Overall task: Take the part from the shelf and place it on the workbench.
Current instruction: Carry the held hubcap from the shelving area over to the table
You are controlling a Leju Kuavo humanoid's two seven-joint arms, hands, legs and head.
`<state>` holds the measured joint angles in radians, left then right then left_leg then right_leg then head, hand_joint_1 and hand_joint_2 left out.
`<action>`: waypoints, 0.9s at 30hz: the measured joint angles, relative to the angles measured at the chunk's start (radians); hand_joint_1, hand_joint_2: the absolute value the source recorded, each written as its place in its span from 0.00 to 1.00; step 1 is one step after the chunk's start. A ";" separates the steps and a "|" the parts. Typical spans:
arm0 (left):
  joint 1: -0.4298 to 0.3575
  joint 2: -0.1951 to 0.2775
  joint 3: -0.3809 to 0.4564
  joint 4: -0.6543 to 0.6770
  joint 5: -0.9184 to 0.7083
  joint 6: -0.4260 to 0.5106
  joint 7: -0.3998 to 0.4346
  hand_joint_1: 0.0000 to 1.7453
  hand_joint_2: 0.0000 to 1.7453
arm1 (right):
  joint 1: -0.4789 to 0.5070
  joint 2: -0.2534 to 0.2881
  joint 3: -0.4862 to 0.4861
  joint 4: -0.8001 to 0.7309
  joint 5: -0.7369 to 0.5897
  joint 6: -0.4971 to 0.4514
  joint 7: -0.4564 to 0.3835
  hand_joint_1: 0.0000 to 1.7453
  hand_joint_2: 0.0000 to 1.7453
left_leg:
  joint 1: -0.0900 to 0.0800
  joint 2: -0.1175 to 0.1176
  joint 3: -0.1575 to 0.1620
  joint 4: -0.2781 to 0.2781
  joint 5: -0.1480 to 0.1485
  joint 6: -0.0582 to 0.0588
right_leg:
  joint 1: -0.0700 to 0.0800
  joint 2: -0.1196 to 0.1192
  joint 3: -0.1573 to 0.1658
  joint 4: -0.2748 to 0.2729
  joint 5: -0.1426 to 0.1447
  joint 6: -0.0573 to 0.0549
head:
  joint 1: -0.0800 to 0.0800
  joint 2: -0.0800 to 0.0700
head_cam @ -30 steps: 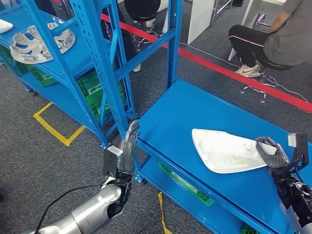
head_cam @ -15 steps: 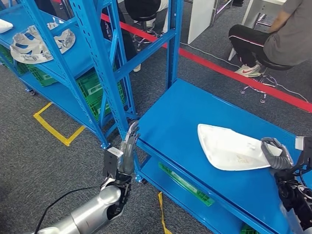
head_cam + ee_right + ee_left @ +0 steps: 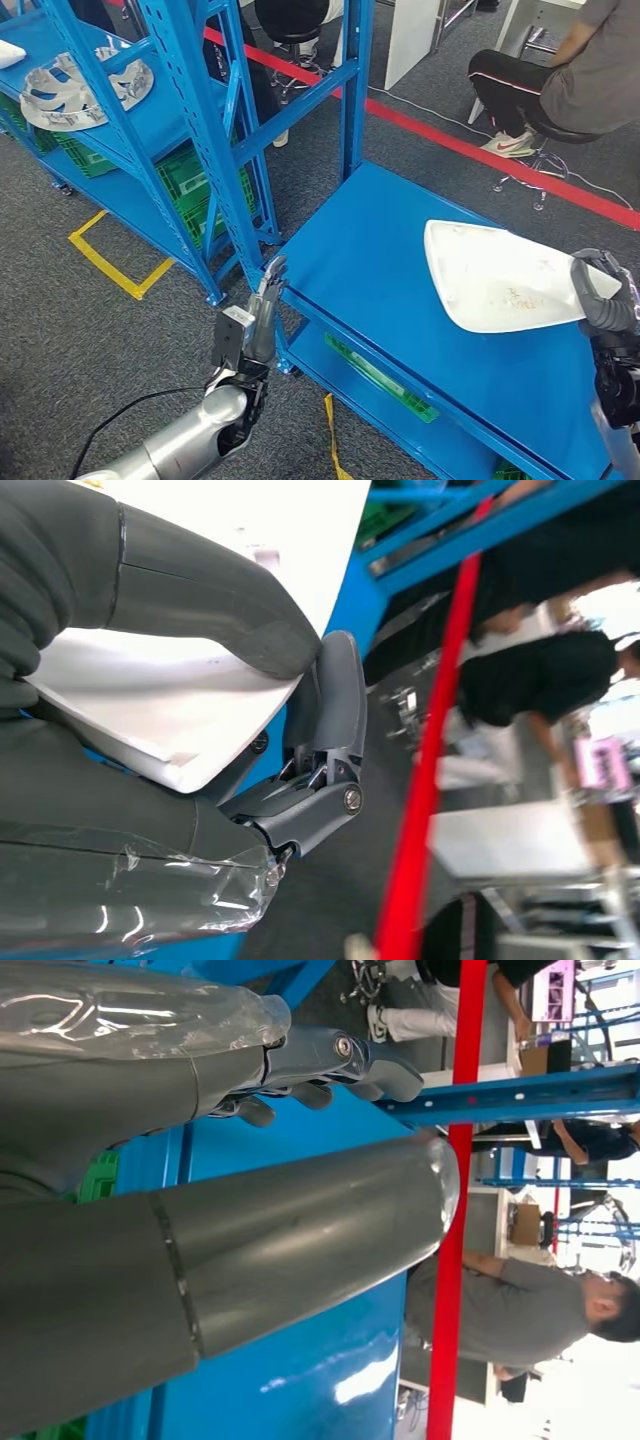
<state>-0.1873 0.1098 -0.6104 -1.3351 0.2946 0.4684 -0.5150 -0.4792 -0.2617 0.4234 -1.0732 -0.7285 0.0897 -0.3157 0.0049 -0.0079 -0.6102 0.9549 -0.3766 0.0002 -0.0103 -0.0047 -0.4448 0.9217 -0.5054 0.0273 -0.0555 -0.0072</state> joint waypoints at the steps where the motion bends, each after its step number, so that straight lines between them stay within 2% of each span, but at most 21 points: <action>1: 0.002 0.000 0.000 -0.001 -0.002 -0.002 0.001 0.00 0.00 | 0.008 0.000 -0.004 -0.037 0.006 -0.003 0.005 1.00 1.00 | 0.000 0.000 0.000 0.000 0.000 0.000 | 0.000 0.000 0.000 0.000 0.000 0.000 | 0.000 0.000; 14: 0.026 0.000 0.013 -0.021 -0.026 -0.005 0.019 0.00 0.00 | 0.113 -0.001 -0.034 -0.455 0.056 -0.028 0.016 1.00 1.00 | 0.000 0.000 0.000 0.000 0.000 0.000 | 0.000 0.000 -0.001 0.000 0.000 0.000 | 0.000 0.000; 27: 0.035 0.001 0.019 -0.040 -0.040 -0.005 0.024 0.00 0.00 | 0.147 -0.001 -0.044 -0.633 0.100 -0.035 0.017 1.00 1.00 | 0.000 0.000 0.000 0.000 0.000 0.000 | 0.000 0.000 -0.001 0.000 0.000 0.000 | 0.000 0.000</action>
<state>-0.1525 0.1103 -0.5913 -1.3754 0.2549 0.4631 -0.4909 -0.3322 -0.2623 0.3792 -1.7059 -0.6281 0.0551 -0.2985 0.0049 -0.0081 -0.6103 0.9547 -0.3767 0.0001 -0.0103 -0.0048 -0.4457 0.9216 -0.5059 0.0269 -0.0554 -0.0072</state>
